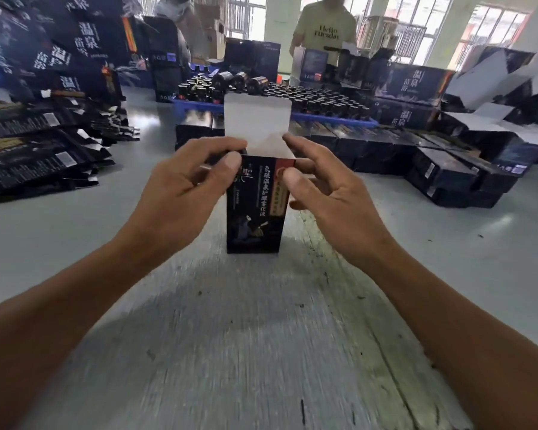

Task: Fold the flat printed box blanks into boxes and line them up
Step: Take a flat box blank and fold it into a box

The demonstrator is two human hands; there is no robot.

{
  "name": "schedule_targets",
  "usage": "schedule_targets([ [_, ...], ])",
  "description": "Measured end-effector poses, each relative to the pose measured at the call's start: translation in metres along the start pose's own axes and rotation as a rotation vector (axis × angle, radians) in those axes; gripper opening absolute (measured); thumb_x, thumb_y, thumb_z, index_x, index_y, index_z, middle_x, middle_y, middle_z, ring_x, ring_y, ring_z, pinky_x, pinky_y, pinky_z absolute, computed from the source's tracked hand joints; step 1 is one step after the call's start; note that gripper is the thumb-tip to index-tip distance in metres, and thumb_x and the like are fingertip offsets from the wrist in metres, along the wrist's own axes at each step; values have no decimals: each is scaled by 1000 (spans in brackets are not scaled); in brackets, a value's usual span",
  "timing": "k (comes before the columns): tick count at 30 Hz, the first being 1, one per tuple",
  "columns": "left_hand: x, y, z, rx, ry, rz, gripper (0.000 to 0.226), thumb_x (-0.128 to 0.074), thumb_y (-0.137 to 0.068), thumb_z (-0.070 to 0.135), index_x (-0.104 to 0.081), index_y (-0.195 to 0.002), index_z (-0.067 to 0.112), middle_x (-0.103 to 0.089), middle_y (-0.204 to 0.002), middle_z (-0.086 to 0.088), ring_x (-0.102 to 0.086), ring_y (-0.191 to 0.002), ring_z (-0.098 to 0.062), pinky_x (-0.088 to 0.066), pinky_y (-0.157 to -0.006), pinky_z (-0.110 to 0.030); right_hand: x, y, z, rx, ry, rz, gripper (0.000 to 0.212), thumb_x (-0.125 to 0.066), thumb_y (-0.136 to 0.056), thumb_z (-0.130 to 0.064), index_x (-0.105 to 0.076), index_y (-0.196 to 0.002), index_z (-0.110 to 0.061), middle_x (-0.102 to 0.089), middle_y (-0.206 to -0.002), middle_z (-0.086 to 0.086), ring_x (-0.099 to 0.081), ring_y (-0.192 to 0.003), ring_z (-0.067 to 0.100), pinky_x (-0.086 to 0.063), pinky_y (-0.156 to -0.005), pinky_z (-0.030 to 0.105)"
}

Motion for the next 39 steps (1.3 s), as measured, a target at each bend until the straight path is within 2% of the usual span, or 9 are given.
schedule_targets([
  [2, 1, -1, 2, -15, -17, 18, 27, -52, -100, 36, -65, -123, 27, -66, -117, 14, -67, -103, -8, -55, -83, -16, -2, 0, 0, 4, 25, -16, 40, -51, -104, -36, -44, -137, -57, -61, -131, -10, -60, -119, 5, -57, -89, 25],
  [8, 1, -1, 8, -57, -39, 36, 24, -51, -103, 27, -63, -121, 17, -61, -126, 10, -65, -110, -10, -56, -89, -22, -2, 0, -3, 9, 40, -23, 36, -49, -105, -37, -50, -140, -46, -58, -125, -19, -58, -113, -6, -52, -87, 12],
  [12, 1, 0, 14, -93, -46, 44, 19, -50, -105, 23, -64, -117, 17, -60, -128, 4, -65, -111, -17, -57, -90, -31, -1, 1, -7, 20, -31, -7, 36, -48, -106, -29, -53, -142, -32, -55, -138, -15, -57, -119, -2, -51, -91, 12],
  [15, 1, 2, 18, -111, -41, 43, 17, -51, -105, 21, -64, -116, 18, -62, -122, 8, -66, -107, -17, -58, -89, -32, 0, 1, -11, 47, -88, 26, 35, -51, -105, -17, -58, -139, -19, -48, -138, -27, -51, -129, -4, -49, -100, 17],
  [17, 2, 3, 21, -129, -61, 46, 17, -52, -104, 22, -64, -115, 18, -63, -121, 4, -67, -106, -18, -59, -88, -35, 1, 2, -12, 62, -130, 58, 32, -53, -103, -11, -62, -134, -15, -51, -136, -22, -53, -130, 2, -50, -103, 24],
  [21, 3, 5, 24, -137, -115, 46, 24, -52, -103, 25, -65, -116, 10, -64, -119, -5, -66, -107, -22, -58, -88, -49, 1, 2, -13, 74, -185, 96, 24, -55, -101, -7, -63, -120, -19, -68, -122, -10, -67, -109, 5, -55, -89, 21],
  [26, 3, 5, 26, -155, -133, 59, 19, -52, -103, 24, -64, -114, 13, -65, -115, -6, -67, -104, -23, -59, -86, -49, 3, 1, -13, 68, -236, 94, 36, -57, -100, -8, -52, -126, -33, -64, -127, -15, -61, -120, 1, -56, -92, 23],
  [31, 2, 7, 28, -160, -122, 62, 22, -52, -104, 29, -64, -116, 15, -67, -115, -5, -67, -105, -20, -59, -84, -48, 4, 4, -17, 59, -184, 115, 30, -61, -100, -20, -60, -130, -22, -65, -131, -4, -64, -117, 5, -56, -96, 29],
  [39, 1, 8, 35, -145, -84, 96, 29, -47, -107, 29, -69, -114, 13, -73, -101, -6, -70, -93, -22, -59, -78, -44, 6, 5, -21, 76, -233, 167, 19, -61, -100, -15, -67, -118, -13, -72, -111, -3, -69, -101, 5, -55, -82, 20],
])
Point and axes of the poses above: each hand's wrist, its own y-axis away from the middle knuckle, its own x-axis out of the back of the hand, z = x × y, the point moved 7 cm from there along -y, towards the middle knuckle
